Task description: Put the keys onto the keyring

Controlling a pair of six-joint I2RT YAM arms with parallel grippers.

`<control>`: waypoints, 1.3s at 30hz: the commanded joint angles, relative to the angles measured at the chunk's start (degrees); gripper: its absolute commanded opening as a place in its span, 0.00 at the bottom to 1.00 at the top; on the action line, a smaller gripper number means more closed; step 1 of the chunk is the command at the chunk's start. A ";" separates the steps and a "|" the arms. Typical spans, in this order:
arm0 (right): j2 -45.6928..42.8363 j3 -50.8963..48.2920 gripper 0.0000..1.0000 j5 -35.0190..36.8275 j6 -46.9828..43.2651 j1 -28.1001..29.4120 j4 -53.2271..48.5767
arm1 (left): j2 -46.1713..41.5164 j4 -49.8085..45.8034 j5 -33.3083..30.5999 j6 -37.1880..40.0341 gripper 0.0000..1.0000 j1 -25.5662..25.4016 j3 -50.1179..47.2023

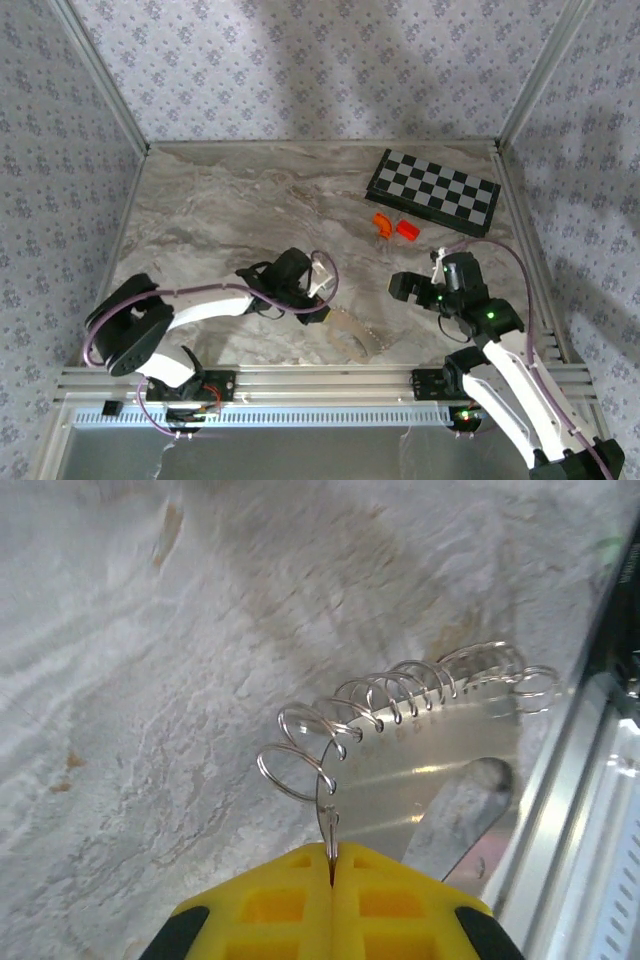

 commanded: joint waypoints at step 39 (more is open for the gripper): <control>1.88 14.88 0.61 -3.94 -45.83 37.40 22.53 | -25.47 -29.75 -9.27 40.34 0.00 -10.25 27.57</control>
